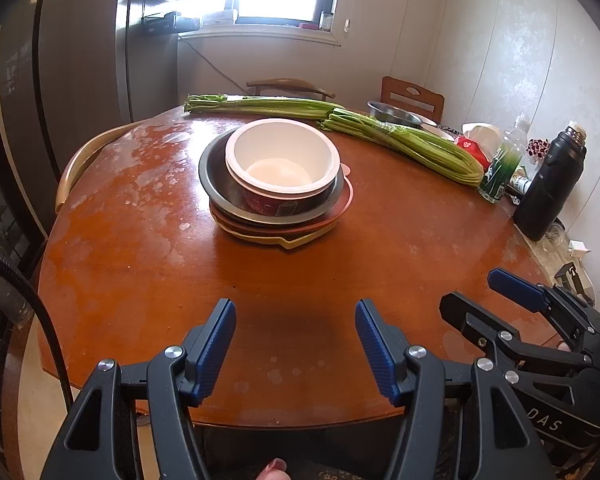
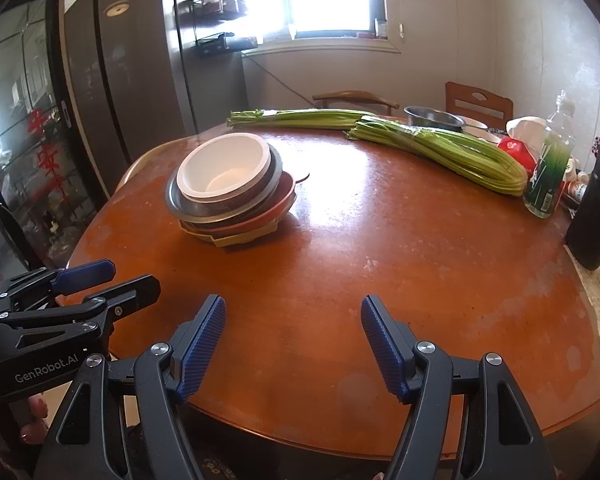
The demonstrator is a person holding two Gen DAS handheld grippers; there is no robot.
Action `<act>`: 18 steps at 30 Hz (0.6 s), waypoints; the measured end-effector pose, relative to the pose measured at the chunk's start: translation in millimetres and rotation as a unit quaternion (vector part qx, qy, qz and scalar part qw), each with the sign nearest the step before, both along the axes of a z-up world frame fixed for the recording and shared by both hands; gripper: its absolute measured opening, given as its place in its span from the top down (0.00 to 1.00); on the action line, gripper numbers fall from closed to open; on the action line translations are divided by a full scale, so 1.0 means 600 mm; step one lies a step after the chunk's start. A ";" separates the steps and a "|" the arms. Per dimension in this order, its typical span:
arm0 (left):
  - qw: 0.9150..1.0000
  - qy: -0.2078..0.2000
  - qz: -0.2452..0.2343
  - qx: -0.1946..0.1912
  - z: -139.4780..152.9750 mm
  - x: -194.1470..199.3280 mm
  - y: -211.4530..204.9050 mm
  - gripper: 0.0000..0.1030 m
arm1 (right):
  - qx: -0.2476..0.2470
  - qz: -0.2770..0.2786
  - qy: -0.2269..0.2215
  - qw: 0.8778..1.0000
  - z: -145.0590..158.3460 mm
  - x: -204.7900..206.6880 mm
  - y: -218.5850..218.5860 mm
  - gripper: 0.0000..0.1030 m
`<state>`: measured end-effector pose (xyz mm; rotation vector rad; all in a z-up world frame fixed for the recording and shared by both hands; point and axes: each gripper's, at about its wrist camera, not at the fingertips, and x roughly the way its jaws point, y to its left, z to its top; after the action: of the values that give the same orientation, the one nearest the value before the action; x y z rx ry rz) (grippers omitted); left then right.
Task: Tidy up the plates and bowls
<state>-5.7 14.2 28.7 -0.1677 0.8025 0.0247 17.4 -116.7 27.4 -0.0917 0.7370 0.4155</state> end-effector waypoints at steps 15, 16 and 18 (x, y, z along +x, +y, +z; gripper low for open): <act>1.000 0.000 0.002 0.002 -0.003 -0.003 0.000 0.40 | -0.001 -0.004 0.006 1.000 -0.009 0.003 -0.002 0.30; 1.000 0.001 0.002 0.003 -0.003 -0.003 0.000 0.40 | -0.001 -0.004 0.006 1.000 -0.010 0.003 -0.002 0.30; 1.000 0.003 0.005 0.004 -0.005 -0.002 0.002 0.40 | -0.002 -0.004 0.008 1.000 -0.013 0.005 -0.002 0.30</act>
<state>-7.2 15.1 25.8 -0.1639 0.8070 0.0376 20.2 -117.7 19.8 -0.0898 0.7546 0.4079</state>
